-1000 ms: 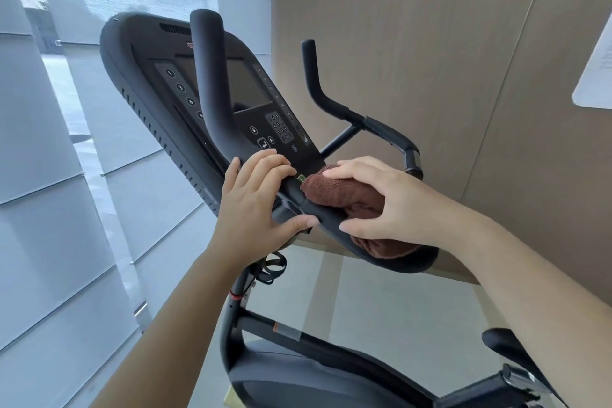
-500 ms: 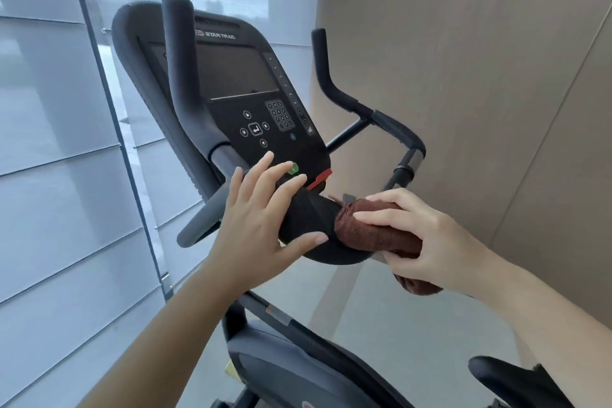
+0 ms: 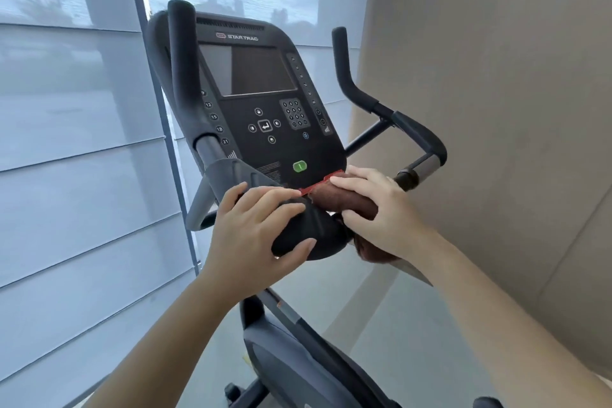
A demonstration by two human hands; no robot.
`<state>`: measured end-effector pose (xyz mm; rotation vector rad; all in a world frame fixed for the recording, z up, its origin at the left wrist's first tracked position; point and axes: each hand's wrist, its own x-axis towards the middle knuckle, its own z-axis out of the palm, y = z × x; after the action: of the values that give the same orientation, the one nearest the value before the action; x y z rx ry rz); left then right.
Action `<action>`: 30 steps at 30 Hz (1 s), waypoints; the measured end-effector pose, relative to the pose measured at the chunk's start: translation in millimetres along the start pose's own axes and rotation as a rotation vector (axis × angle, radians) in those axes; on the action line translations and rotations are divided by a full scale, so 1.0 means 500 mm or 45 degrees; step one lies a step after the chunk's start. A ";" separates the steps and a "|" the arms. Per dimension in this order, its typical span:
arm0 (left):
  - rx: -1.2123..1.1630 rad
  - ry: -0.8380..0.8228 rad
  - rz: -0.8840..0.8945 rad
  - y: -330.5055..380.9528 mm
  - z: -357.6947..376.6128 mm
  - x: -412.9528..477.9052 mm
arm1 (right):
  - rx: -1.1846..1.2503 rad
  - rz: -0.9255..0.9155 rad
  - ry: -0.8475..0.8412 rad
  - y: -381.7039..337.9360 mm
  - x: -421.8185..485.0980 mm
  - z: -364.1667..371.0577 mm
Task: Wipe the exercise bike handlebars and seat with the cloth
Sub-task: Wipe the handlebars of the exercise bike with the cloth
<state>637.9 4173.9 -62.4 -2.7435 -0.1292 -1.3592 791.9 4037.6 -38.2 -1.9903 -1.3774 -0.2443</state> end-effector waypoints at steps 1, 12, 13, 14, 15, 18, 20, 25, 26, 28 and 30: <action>0.010 0.030 -0.011 0.001 0.003 0.001 | 0.061 -0.019 0.015 -0.001 -0.003 0.004; 0.029 0.207 0.007 0.003 0.020 0.001 | -0.183 0.174 0.281 0.090 0.046 -0.001; 0.021 0.212 0.010 0.002 0.020 0.001 | -0.177 0.192 0.290 0.092 0.046 0.000; 0.018 0.219 0.013 0.000 0.020 0.002 | -0.167 0.170 0.298 0.082 0.042 0.007; 0.016 0.224 0.013 -0.001 0.021 0.002 | -0.154 0.112 0.309 0.063 0.034 0.019; 0.004 0.214 0.001 -0.001 0.023 0.001 | -0.052 -0.068 0.339 0.007 0.001 0.056; -0.012 0.209 0.008 -0.002 0.023 0.000 | -0.029 -0.100 0.327 0.003 0.000 0.052; -0.006 0.199 0.025 -0.006 0.021 -0.002 | -0.168 0.218 0.338 0.060 0.042 0.012; -0.011 0.203 0.019 -0.004 0.021 -0.002 | -0.181 0.242 0.347 0.062 0.042 0.012; -0.025 0.210 0.003 -0.002 0.021 -0.002 | -0.162 0.182 0.383 0.046 0.028 0.028; -0.023 0.223 -0.011 -0.001 0.023 -0.001 | -0.090 0.032 0.407 0.019 0.005 0.050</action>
<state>646.7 4175.5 -70.0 -2.6248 -0.1186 -1.6021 795.6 4053.5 -59.1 -1.9238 -1.1522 -0.5801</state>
